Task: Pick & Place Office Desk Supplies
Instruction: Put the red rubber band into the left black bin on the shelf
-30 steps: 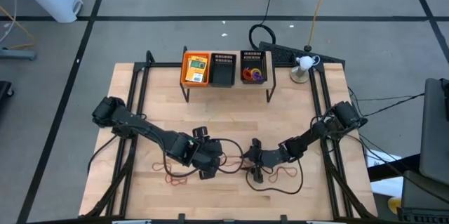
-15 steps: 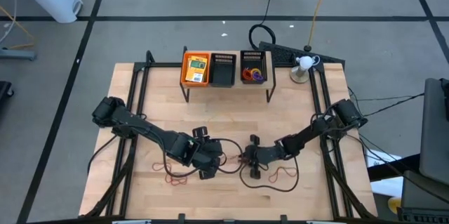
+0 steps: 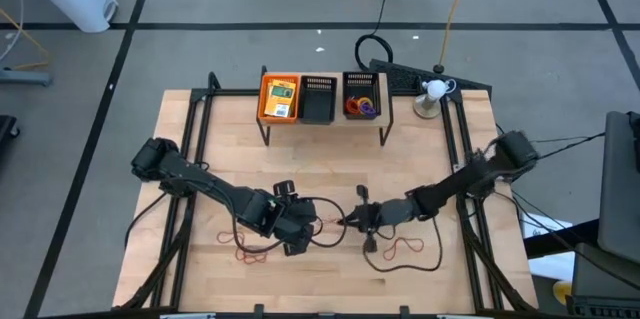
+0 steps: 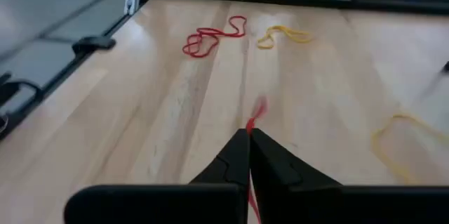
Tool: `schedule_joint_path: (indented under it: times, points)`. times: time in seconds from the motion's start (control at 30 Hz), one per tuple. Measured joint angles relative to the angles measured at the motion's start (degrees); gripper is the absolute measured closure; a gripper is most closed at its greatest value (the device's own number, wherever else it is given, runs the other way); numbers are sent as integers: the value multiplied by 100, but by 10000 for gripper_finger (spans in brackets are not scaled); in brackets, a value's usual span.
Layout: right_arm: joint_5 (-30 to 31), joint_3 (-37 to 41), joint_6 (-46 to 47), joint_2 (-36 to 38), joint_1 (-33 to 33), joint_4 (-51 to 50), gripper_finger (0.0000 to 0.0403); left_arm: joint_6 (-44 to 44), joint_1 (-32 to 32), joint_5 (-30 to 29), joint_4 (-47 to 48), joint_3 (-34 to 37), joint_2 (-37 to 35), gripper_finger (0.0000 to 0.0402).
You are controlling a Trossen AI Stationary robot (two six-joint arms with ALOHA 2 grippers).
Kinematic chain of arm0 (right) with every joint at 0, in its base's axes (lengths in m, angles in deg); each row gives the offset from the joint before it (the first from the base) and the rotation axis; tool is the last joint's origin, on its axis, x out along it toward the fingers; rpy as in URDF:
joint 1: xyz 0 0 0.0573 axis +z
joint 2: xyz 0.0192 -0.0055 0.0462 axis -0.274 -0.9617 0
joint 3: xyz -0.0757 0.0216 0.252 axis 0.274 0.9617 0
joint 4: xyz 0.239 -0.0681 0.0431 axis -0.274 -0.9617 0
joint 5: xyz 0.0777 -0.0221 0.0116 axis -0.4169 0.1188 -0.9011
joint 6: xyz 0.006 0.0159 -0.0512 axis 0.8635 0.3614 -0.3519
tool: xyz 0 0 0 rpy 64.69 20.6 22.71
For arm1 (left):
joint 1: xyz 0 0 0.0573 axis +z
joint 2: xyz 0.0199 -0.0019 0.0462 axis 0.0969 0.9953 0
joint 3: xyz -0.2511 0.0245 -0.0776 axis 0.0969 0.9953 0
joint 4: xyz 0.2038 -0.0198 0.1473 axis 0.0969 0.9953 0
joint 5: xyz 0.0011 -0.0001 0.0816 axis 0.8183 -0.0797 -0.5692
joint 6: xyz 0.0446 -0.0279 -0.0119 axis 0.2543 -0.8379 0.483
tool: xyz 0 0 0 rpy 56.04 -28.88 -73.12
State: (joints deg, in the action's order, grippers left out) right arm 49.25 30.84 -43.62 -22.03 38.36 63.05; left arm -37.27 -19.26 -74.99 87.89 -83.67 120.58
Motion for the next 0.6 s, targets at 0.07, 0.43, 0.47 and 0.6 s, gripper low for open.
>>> schedule_joint_path:
  times: [0.07,0.43,0.47,0.6]
  points:
    - [61,34,-285,482,-26,-285,403,-12,-21,1,27,0,0,176]
    - [1210,10,-2491,2758,-599,-718,403,-158,-121,12,123,0,0,176]
    - [1201,10,-2615,2909,-735,-707,403,-158,-126,14,119,0,0,176]
    - [1118,10,-2909,3394,-1445,-685,403,-160,-120,10,117,0,0,176]
